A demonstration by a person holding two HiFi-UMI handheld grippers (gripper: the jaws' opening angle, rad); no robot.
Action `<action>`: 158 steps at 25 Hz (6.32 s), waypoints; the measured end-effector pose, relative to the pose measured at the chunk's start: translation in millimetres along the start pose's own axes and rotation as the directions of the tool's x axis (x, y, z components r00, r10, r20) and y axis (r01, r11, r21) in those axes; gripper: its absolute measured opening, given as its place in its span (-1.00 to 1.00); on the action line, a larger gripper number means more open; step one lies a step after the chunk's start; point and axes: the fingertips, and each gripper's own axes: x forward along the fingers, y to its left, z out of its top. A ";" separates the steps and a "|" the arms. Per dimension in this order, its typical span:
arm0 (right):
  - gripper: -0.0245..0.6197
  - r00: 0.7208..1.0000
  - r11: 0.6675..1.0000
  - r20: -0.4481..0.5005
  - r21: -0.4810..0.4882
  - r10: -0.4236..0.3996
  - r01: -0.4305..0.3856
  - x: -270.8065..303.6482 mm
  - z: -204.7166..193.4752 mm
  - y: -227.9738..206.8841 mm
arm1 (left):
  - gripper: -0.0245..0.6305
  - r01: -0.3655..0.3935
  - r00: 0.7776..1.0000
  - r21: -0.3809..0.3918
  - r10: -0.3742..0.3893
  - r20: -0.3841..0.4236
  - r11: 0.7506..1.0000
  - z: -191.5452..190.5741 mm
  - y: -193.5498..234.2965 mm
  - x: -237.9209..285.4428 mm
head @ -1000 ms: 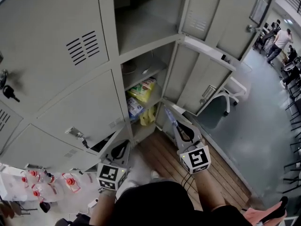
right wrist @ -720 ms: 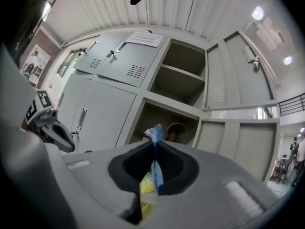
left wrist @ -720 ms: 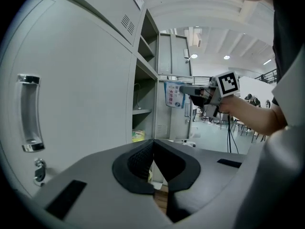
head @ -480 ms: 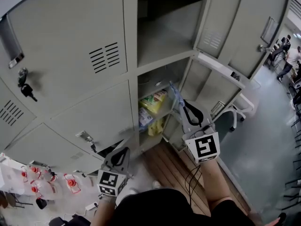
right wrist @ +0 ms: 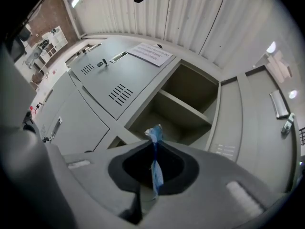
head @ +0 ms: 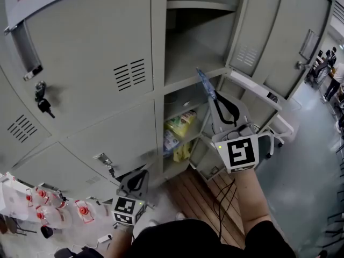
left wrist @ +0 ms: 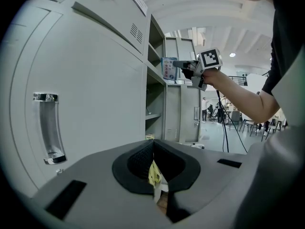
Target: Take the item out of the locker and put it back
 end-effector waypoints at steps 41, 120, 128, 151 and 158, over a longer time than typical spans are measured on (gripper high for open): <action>-0.12 0.868 0.853 -0.223 -0.191 0.444 -0.485 87.3 -18.1 53.3 | -0.90 -0.110 0.993 -0.078 0.113 0.038 0.991 -2.0 23.1 -5.3; -0.22 0.907 0.906 -0.234 0.330 0.351 -0.266 -103.5 -132.5 139.3 | -0.90 0.166 0.985 -0.037 -0.168 -0.044 0.985 -29.4 -61.5 20.1; -0.49 0.905 0.885 -0.259 0.416 0.337 -0.210 -132.3 -152.0 162.3 | -0.90 0.175 0.983 -0.049 -0.177 -0.039 0.983 -34.9 -69.2 18.4; -0.80 0.923 0.844 -0.275 0.528 0.268 -0.088 -184.2 -179.8 181.4 | -0.90 0.177 0.981 -0.056 -0.181 -0.071 0.983 -43.8 -71.2 16.0; -0.80 0.922 0.829 -0.282 0.555 0.265 -0.069 -193.8 -185.7 184.6 | -0.90 0.184 0.980 -0.051 -0.188 -0.070 0.982 -45.1 -72.1 15.0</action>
